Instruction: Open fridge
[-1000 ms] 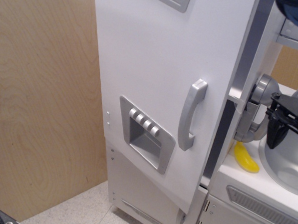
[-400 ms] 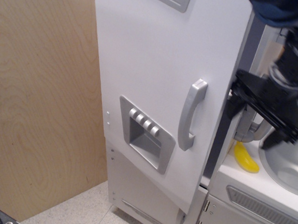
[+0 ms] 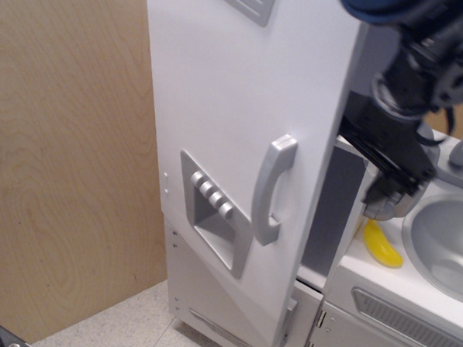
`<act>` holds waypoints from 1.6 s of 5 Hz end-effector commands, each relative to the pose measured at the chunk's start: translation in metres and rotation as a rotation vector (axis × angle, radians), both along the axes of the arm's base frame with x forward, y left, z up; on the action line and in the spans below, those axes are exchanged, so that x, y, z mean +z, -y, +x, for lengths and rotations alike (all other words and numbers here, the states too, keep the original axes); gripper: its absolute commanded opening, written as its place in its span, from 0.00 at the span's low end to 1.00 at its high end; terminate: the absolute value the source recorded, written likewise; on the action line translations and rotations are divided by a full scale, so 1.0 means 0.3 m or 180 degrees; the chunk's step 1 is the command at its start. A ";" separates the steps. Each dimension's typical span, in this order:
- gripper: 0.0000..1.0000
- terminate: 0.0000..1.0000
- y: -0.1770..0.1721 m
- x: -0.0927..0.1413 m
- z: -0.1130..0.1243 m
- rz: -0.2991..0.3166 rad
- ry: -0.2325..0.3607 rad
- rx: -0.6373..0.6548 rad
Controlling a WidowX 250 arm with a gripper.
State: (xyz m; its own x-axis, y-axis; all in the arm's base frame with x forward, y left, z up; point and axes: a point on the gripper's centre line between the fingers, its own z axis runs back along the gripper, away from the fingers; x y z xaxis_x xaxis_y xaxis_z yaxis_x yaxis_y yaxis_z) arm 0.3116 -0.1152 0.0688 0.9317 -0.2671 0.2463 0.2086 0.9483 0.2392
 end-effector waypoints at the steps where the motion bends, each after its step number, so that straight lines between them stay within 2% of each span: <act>1: 1.00 0.00 -0.146 0.106 -0.163 -0.0183 0.0061 -0.0027; 2: 1.00 0.00 -0.223 0.070 -0.228 -0.0208 0.0258 0.0155; 3: 1.00 0.00 -0.304 0.049 -0.277 -0.0296 0.0303 0.0613; 4: 1.00 0.00 -0.373 0.028 -0.285 -0.0387 0.0160 0.0940; 5: 1.00 0.00 -0.447 0.013 -0.238 -0.0298 0.0269 0.1164; 6: 1.00 0.00 -0.537 0.013 -0.185 -0.0361 0.0266 0.1445; 7: 1.00 0.00 -0.537 0.013 -0.185 -0.0361 0.0266 0.1445; 8: 1.00 1.00 -0.537 0.013 -0.185 -0.0361 0.0266 0.1445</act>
